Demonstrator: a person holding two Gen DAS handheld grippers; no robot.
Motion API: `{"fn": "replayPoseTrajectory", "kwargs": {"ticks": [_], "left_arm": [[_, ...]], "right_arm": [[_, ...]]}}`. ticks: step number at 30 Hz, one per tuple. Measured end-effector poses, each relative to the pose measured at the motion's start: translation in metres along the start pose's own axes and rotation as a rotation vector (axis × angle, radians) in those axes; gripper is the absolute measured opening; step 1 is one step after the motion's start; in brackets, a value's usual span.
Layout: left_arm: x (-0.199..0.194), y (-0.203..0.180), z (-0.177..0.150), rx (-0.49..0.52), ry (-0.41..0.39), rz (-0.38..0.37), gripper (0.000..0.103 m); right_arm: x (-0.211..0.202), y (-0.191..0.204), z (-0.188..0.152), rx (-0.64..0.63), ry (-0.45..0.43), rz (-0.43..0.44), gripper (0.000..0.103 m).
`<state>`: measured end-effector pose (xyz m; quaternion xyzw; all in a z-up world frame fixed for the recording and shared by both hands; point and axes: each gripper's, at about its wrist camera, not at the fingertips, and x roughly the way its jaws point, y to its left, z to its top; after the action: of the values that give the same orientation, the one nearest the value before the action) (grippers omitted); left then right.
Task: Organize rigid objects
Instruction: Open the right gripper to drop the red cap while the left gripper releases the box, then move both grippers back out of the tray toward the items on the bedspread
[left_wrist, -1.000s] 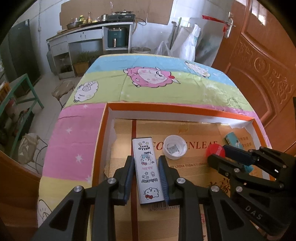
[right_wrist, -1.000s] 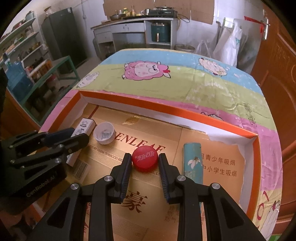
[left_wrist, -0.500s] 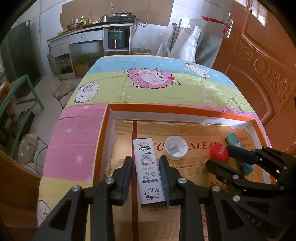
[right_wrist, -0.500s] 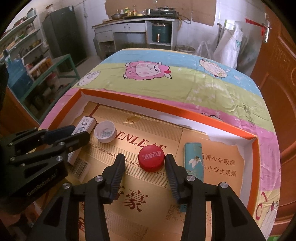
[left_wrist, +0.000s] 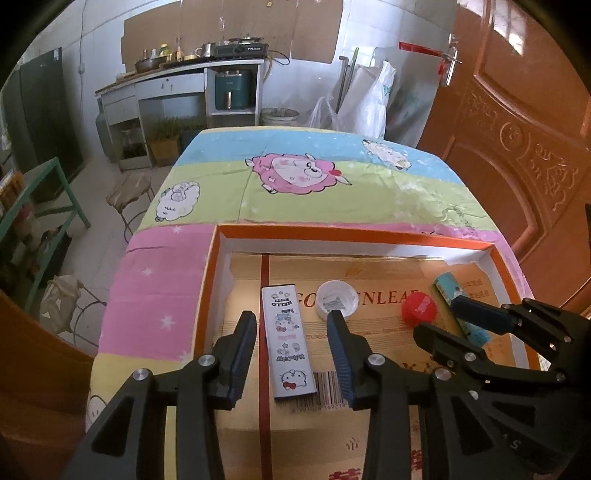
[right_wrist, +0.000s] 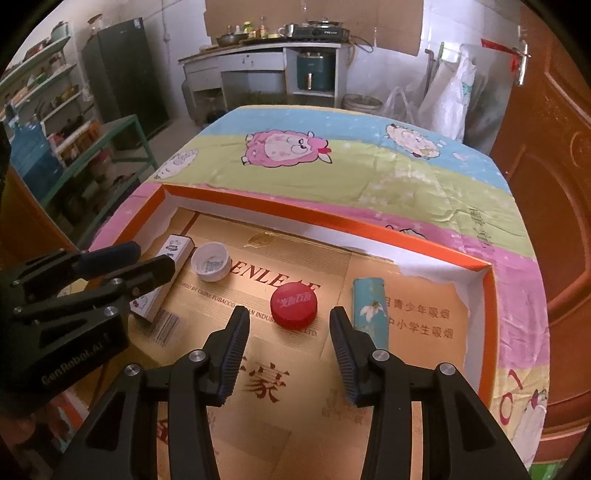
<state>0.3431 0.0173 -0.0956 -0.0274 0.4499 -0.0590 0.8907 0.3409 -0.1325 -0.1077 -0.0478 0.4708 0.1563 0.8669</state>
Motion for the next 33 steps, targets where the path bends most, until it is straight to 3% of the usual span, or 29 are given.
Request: {"fn": "replayPoseTrajectory", "kwargs": {"ticks": [33], "left_arm": [[-0.101,-0.023,-0.035,0.02,-0.094,-0.037,0.04]], "right_arm": [[-0.1,0.015,-0.047,0.022,-0.067,-0.035,0.047]]}}
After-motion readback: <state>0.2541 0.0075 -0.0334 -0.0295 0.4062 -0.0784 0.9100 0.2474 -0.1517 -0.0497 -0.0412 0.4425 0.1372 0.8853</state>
